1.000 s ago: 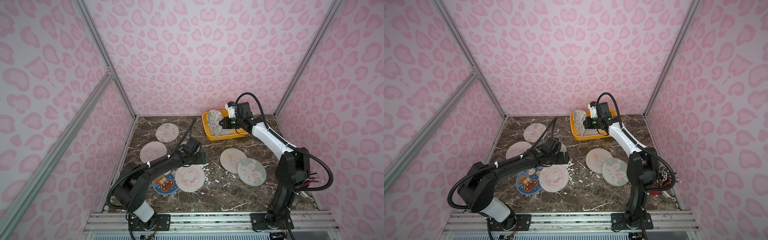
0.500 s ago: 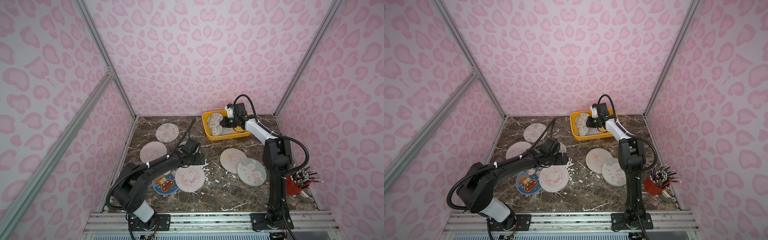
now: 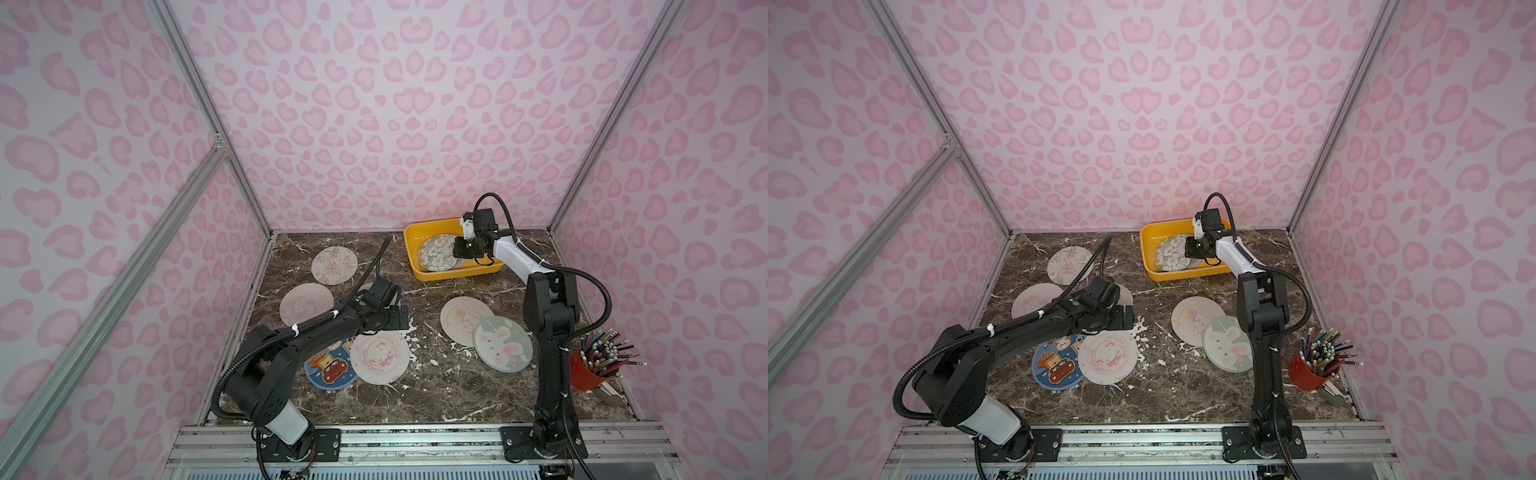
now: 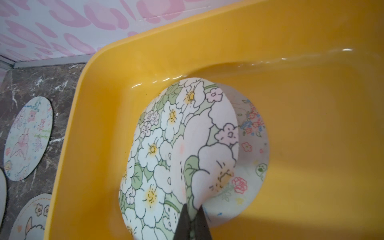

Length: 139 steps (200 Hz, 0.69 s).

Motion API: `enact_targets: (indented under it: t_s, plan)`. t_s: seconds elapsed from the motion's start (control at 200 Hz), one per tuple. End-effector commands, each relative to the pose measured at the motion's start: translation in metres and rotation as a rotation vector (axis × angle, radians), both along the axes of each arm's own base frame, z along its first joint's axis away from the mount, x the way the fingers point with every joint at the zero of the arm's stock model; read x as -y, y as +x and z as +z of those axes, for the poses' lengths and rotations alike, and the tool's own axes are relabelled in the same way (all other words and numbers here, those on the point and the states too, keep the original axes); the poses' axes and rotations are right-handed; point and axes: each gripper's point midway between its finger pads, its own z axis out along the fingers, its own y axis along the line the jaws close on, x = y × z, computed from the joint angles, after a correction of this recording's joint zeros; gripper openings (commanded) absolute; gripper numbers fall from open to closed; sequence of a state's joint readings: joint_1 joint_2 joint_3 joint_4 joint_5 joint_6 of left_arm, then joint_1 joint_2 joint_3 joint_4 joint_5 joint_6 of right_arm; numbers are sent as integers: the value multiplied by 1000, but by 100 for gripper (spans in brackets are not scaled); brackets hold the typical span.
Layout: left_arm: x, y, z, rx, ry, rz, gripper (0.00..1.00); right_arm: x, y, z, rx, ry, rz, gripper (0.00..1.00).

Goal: Put the coasters into the storage box
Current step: Place the coaster in the storage box.

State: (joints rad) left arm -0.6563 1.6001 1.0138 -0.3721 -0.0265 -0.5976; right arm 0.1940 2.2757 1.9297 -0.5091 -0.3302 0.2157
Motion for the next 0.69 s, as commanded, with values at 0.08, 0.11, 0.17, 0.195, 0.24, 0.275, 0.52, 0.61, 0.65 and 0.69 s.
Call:
enact_targets:
  t_s: [0.08, 0.11, 0.17, 0.195, 0.24, 0.275, 0.52, 0.61, 0.65, 0.69]
  plan:
    - [-4, -1, 2, 1, 16, -1, 100, 19, 1, -9, -8, -101, -24, 15]
    - [-3, 0, 2, 3, 15, -2, 100, 21, 1, -8, -8, -108, -22, 22]
    - [-3, 0, 3, 2, 14, -3, 100, 23, 1, -7, -9, -121, -24, 38]
    - [-2, 0, 2, 0, 13, -4, 100, 24, 0, -7, -12, -125, -23, 42]
    - [-2, 0, 2, -2, 11, -5, 100, 27, -1, -6, -15, -128, -24, 48]
    - [-1, 0, 1, -3, 11, -5, 100, 28, -2, -4, -17, -132, -28, 52]
    - [2, 2, 3, -3, 1, -10, 100, 41, -26, 14, -14, -117, -49, 72]
    - [4, 2, 3, -6, -2, -18, 100, 47, -45, 17, -24, -109, -63, 76]
    - [5, 2, 3, -6, -2, -22, 100, 51, -55, 17, -32, -103, -74, 78]
    - [7, 2, 3, -6, -4, -28, 100, 55, -65, 16, -42, -99, -92, 80]
